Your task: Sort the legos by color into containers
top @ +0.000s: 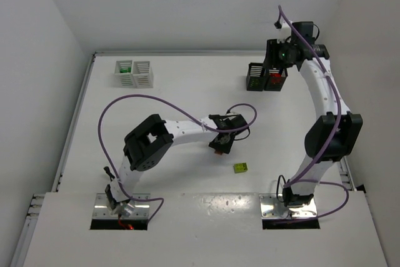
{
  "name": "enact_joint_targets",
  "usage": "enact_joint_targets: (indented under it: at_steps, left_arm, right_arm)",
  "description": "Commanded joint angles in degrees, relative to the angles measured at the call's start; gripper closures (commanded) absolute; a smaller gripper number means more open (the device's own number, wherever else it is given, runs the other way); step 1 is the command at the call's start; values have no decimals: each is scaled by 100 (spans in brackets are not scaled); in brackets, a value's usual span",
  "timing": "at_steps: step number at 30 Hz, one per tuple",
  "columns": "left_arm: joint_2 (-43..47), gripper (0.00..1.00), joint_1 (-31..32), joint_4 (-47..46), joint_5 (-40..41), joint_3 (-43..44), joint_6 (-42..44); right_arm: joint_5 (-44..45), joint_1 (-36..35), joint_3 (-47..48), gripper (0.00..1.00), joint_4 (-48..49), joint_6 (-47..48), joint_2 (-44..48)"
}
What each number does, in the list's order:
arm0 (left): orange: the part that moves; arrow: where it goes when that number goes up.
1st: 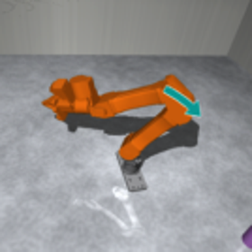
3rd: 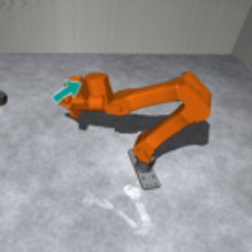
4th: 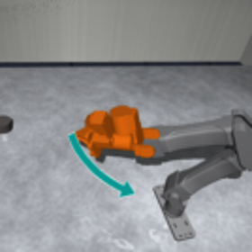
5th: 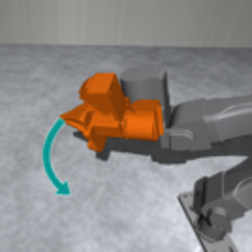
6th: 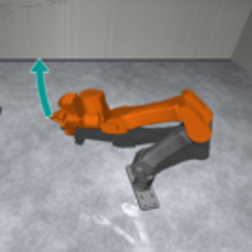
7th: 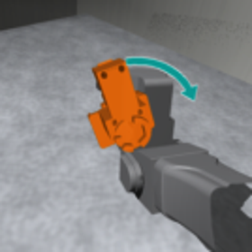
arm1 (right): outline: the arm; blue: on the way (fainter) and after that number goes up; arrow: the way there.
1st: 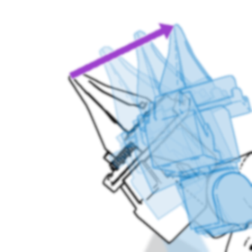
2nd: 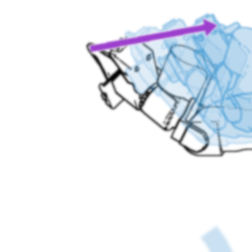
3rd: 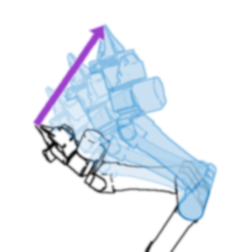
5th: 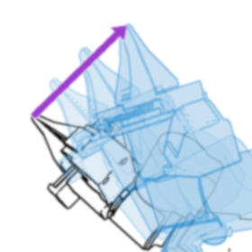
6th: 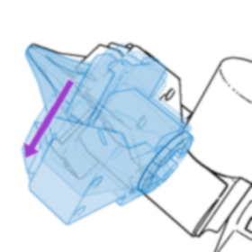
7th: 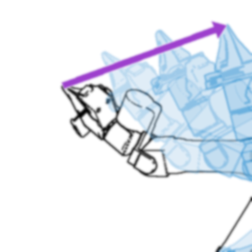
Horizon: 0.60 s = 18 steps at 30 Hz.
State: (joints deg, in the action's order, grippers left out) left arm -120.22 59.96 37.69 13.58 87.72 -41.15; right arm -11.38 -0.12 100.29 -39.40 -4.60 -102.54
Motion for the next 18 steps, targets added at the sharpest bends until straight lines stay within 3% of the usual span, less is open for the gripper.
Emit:
enact_joint_targets:
  at_steps: [1,7,10,14,15,18]
  left_arm:
    - [666,89,59,63,530,-185,159]
    - [1911,90,-283,-68,882,-747,466]
    - [2397,93,-827,-147,831,-950,704]
    - [2960,99,-2144,-148,339,-889,1090]
    - [3013,99,-2704,-87,251,-723,1387]
    - [3014,100,-3611,-87,-58,-249,2195]
  right_arm:
    - [-338,21,-115,51,-6,-67,427]
    - [-523,-84,-484,51,107,-120,735]
    - [-698,-85,-607,51,108,-120,788]
    - [-1120,-85,-607,51,-23,2,788]
    - [-1391,-85,-607,51,-146,90,788]
    - [-1761,-85,-660,51,-314,380,736]
